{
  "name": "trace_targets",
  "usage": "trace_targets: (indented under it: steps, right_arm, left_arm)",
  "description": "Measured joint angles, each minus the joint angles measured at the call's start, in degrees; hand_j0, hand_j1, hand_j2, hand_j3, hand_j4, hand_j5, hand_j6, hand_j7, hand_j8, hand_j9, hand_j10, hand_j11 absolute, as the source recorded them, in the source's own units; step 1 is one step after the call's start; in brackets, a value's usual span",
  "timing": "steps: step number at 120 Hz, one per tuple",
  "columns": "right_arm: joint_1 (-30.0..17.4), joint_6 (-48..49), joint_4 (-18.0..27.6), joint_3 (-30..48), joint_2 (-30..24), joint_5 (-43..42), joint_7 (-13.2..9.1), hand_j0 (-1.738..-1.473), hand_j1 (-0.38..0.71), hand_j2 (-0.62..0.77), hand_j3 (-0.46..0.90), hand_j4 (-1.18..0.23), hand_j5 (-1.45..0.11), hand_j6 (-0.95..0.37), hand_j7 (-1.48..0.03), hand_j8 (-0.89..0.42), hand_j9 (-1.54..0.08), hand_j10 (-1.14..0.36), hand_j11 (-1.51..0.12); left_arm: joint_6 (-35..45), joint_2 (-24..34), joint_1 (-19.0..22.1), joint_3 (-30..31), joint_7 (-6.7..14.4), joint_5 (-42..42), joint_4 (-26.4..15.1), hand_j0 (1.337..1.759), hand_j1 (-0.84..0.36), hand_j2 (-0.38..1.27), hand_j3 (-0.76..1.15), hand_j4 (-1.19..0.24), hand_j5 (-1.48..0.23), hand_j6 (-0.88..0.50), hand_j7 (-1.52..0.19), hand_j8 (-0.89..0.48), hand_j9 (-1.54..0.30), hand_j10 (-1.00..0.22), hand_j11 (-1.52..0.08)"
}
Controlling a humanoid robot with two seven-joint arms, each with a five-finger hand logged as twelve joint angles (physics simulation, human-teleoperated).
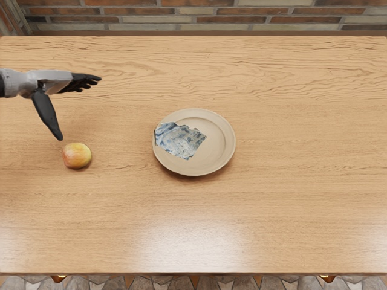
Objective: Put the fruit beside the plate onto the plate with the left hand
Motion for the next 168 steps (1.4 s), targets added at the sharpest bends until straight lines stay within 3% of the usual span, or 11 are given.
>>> trace_targets:
  steps: [35,40,46,61,65,78,87,100,121,144,168]
  right_arm:
    - [-0.35,0.04,0.06,-0.16,0.0,-0.08,-0.07,-1.658,-0.33,0.0,0.0,-0.01,-0.02,-0.01,-0.02,-0.01,-0.02,-0.01,-0.02]
    - [-0.34,0.04,0.06,-0.18,0.0,-0.08,-0.06,-1.658,-0.33,0.0,0.0,-0.01,-0.02,-0.01,-0.02,-0.01,-0.02,-0.01,-0.02]
    - [-0.31,0.04,0.06,-0.17,0.0,-0.08,-0.06,-1.658,-0.33,0.0,0.0,-0.01,-0.02,-0.01,-0.02,-0.01,-0.02,-0.01,-0.02]
    - [-0.27,0.05,0.06,-0.14,0.0,-0.08,-0.05,-1.658,-0.33,0.0,0.0,-0.01,-0.02,-0.01,-0.02,-0.01,-0.02,-0.01,-0.02]
    - [-0.26,0.07,0.06,-0.13,0.0,-0.08,-0.05,-1.658,-0.33,0.0,0.0,-0.01,-0.02,-0.01,-0.02,-0.01,-0.02,-0.01,-0.02]
    - [-0.25,0.11,0.06,-0.12,0.0,-0.08,-0.05,-1.658,-0.33,0.0,0.0,-0.01,-0.02,-0.01,-0.02,-0.01,-0.02,-0.01,-0.02]
    - [-0.25,0.11,0.06,-0.12,0.0,-0.08,-0.05,-1.658,-0.33,0.0,0.0,-0.01,-0.02,-0.01,-0.02,-0.01,-0.02,-0.01,-0.02]
    - [-0.25,0.12,0.06,-0.08,0.0,-0.08,-0.03,-1.658,-0.33,0.0,0.0,-0.01,-0.02,-0.01,-0.02,-0.01,-0.02,-0.01,-0.02]
    - [-0.22,0.13,0.06,-0.04,0.0,-0.08,-0.02,-1.658,-0.33,0.0,0.0,-0.01,-0.02,-0.01,-0.02,-0.01,-0.02,-0.01,-0.02]
    - [0.03,0.13,0.06,-0.01,0.0,-0.08,-0.02,-1.658,-0.33,0.0,0.0,-0.01,-0.02,-0.01,-0.02,-0.01,-0.02,-0.01,-0.02]
    - [0.12,0.13,0.06,0.06,0.0,-0.08,-0.02,-1.658,-0.33,0.0,0.0,-0.01,-0.02,-0.01,-0.02,-0.01,-0.02,-0.01,-0.02]
  left_arm:
    - [0.0,1.52,-1.16,-0.38,3.67,-0.79,-0.46,1.658,0.35,0.0,0.0,0.0,0.0,-0.01,0.0,-0.01,0.0,0.0,0.0]
    - [0.0,1.59,-1.9,-0.45,5.31,-1.48,-0.49,1.658,0.35,0.0,0.0,-0.01,0.0,-0.01,0.0,-0.01,0.0,0.0,0.0]
    - [0.0,1.73,-3.88,-0.52,10.71,-3.43,-0.51,1.658,0.35,0.0,0.0,-0.01,0.0,-0.01,0.0,-0.01,0.0,0.0,0.0]
    - [-0.01,-0.18,-5.14,-1.05,29.58,-6.94,-0.84,1.658,0.35,0.0,0.0,0.0,0.0,-0.01,0.0,0.0,0.0,0.0,0.0]
    - [-0.01,0.52,-5.37,-1.13,33.61,-7.63,-2.09,1.658,0.35,0.0,0.0,0.0,0.0,-0.01,0.0,0.0,0.0,0.0,0.0]
    - [-0.03,5.7,-7.91,-1.31,42.74,-8.33,-12.2,1.658,0.35,0.0,0.0,0.0,0.0,-0.01,0.0,-0.01,0.0,0.0,0.0]
    - [-0.03,6.05,-8.32,-1.41,46.59,-8.4,-19.19,1.658,0.35,0.0,0.0,0.0,0.0,-0.01,0.0,-0.01,0.0,0.0,0.0]
    - [-0.01,7.71,-9.88,-1.59,48.94,-7.99,-27.83,1.658,0.35,0.0,0.0,0.0,0.0,-0.01,0.0,-0.01,0.0,0.0,0.0]
    - [2.75,7.0,-9.5,-1.82,49.99,-3.77,-38.64,1.658,0.35,0.0,0.0,0.0,0.0,-0.01,0.0,-0.01,0.0,0.0,0.0]
    - [6.9,3.19,-8.5,-1.51,50.19,0.93,-41.52,1.658,0.35,0.0,0.0,0.0,0.0,-0.01,0.0,-0.01,0.0,0.0,0.0]
    - [13.78,3.76,-2.19,-1.38,50.22,6.27,-42.05,1.658,0.35,0.0,0.0,0.0,0.0,-0.01,0.0,-0.01,0.0,0.0,0.0]
